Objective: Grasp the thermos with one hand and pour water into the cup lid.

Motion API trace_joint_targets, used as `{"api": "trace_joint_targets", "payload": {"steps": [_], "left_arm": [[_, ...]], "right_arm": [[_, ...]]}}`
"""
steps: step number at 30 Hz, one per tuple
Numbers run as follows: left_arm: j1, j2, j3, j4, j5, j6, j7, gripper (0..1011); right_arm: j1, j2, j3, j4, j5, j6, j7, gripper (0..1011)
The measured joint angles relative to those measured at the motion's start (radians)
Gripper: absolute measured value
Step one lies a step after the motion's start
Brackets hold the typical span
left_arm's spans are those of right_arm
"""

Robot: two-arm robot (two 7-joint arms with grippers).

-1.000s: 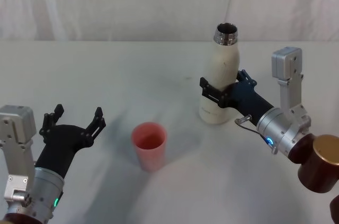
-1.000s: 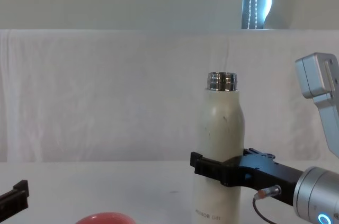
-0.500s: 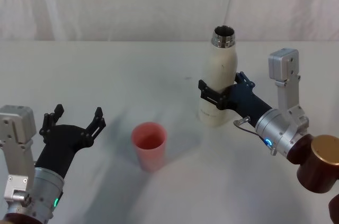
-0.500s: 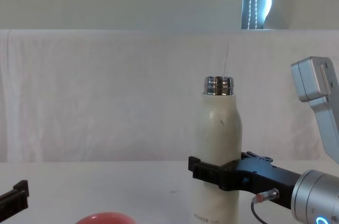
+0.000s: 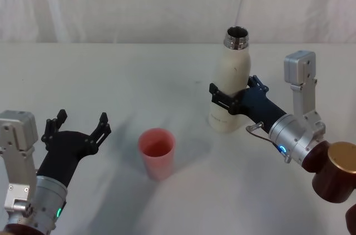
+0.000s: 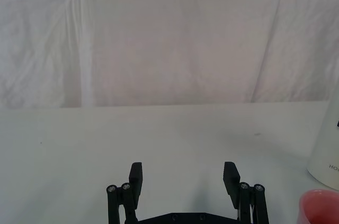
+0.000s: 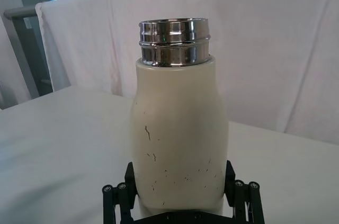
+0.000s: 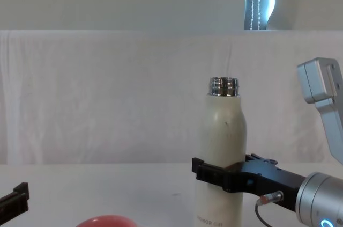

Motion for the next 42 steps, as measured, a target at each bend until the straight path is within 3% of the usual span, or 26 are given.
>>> {"api": "trace_joint_targets", "payload": {"steps": [4,21,42], "left_arm": [[0.0,0.0,0.0,0.0,0.0,0.0,0.0,1001],[0.0,0.0,0.0,0.0,0.0,0.0,0.0,1001],[0.0,0.0,0.0,0.0,0.0,0.0,0.0,1001]], "right_arm": [[0.0,-0.001,0.001,0.001,0.002,0.0,0.0,1001],[-0.01,0.008,0.005,-0.022,0.007,0.012,-0.004,1001],[-0.076,0.047,0.015,-0.136,0.02,0.03,-0.015,1001]]}}
